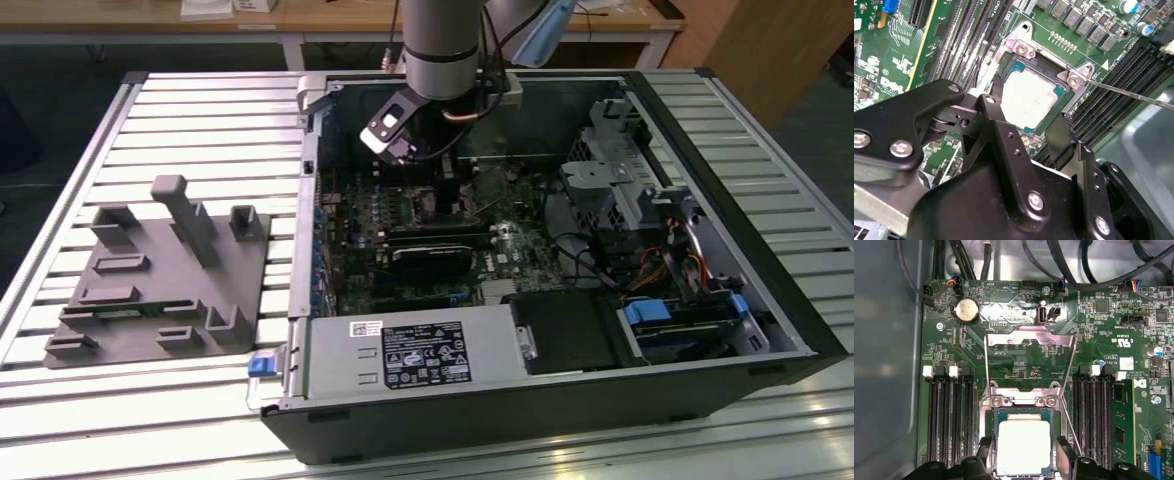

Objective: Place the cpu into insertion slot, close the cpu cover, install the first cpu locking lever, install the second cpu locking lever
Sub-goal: 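Place the cpu into insertion slot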

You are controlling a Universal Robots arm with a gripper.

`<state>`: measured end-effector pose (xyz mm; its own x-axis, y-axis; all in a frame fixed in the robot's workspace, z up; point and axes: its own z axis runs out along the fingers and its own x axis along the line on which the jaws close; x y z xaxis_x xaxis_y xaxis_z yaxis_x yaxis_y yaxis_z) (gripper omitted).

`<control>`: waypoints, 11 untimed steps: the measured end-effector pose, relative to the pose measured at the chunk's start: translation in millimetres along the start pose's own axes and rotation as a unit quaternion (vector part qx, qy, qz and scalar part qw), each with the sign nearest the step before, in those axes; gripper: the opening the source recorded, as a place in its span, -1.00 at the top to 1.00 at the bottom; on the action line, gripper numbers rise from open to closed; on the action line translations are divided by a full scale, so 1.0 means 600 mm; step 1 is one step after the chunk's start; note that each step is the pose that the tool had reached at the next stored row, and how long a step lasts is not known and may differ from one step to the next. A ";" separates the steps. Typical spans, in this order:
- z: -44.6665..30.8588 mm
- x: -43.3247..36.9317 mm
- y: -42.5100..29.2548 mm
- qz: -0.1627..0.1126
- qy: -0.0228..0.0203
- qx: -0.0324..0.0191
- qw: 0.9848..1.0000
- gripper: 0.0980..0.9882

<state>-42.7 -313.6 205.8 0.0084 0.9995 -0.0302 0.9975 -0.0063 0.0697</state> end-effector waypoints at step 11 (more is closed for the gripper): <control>-0.002 0.000 0.000 0.000 0.000 0.000 1.000 0.42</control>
<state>-42.7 -313.6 206.9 0.0084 0.9995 -0.0303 0.9975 -0.0063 0.0697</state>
